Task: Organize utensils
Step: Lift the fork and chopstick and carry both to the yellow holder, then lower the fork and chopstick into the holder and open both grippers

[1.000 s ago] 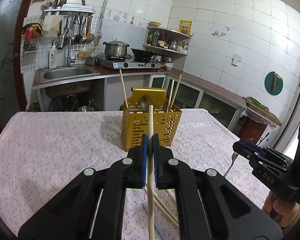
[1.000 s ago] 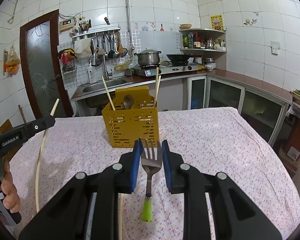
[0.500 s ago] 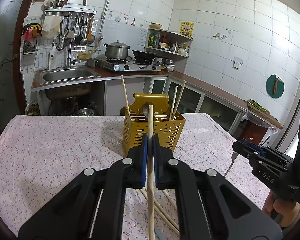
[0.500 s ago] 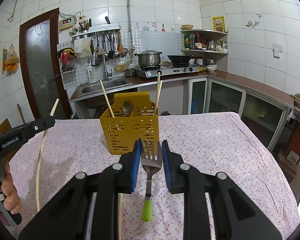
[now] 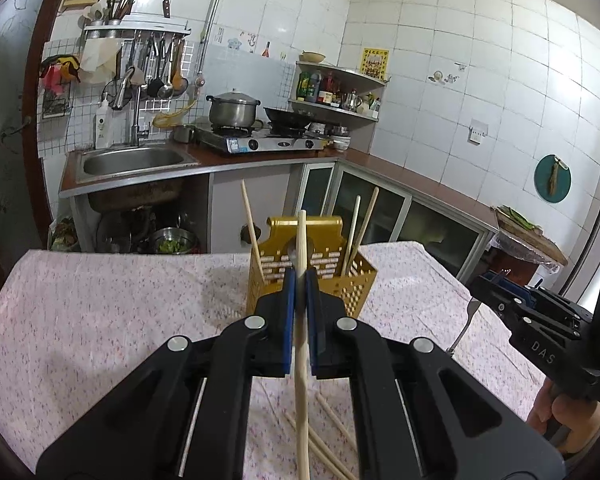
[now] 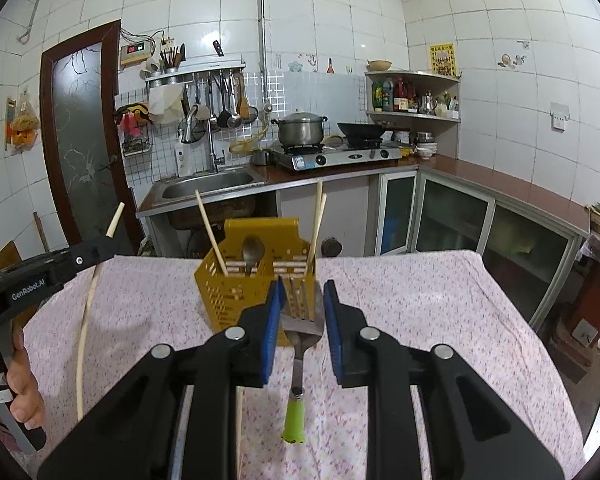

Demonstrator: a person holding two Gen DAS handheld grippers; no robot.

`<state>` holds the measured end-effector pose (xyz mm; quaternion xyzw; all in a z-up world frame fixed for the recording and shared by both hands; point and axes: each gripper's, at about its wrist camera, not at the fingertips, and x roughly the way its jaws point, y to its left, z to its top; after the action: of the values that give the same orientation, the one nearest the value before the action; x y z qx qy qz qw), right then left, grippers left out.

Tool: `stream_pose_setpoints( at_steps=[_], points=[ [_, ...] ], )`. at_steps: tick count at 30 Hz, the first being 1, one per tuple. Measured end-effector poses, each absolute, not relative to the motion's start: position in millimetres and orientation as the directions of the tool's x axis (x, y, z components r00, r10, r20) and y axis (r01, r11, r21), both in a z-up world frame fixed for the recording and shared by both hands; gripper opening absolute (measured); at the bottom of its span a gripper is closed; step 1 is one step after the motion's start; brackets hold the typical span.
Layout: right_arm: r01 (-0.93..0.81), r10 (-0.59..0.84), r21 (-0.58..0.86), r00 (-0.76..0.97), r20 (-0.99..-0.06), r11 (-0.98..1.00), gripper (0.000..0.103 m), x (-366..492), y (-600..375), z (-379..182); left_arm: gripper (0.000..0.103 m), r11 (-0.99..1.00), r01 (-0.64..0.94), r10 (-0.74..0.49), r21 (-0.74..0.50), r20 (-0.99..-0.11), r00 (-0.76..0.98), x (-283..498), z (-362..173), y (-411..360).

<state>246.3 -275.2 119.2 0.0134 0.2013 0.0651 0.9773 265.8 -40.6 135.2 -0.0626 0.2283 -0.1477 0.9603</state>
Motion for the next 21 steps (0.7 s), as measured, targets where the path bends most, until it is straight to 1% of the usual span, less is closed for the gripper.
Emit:
stream_pose_setpoints(
  at_steps=[8, 13, 16, 21],
  points=[
    [-0.121, 0.129, 0.045, 0.923, -0.362, 0.992, 0.022, 273, -280, 150, 0.004, 0.939, 0.272, -0.336, -0.211, -0.394, 0.855, 298, 160, -45],
    [-0.125, 0.132, 0.042, 0.938, -0.321, 0.991, 0.022, 290, -282, 184, 0.004, 0.936, 0.289, -0.343, -0.200, -0.344, 0.874, 317, 183, -51],
    [-0.127, 0.135, 0.046, 0.940, -0.312, 0.991, 0.022, 306, -283, 200, 0.004, 0.937, 0.294, -0.342, -0.190, -0.319, 0.884, 335, 196, -56],
    [-0.126, 0.132, 0.040, 0.946, -0.297, 0.991, 0.022, 335, -281, 216, 0.004, 0.944, 0.295, -0.326, -0.149, -0.267, 0.907, 362, 207, -66]
  ],
)
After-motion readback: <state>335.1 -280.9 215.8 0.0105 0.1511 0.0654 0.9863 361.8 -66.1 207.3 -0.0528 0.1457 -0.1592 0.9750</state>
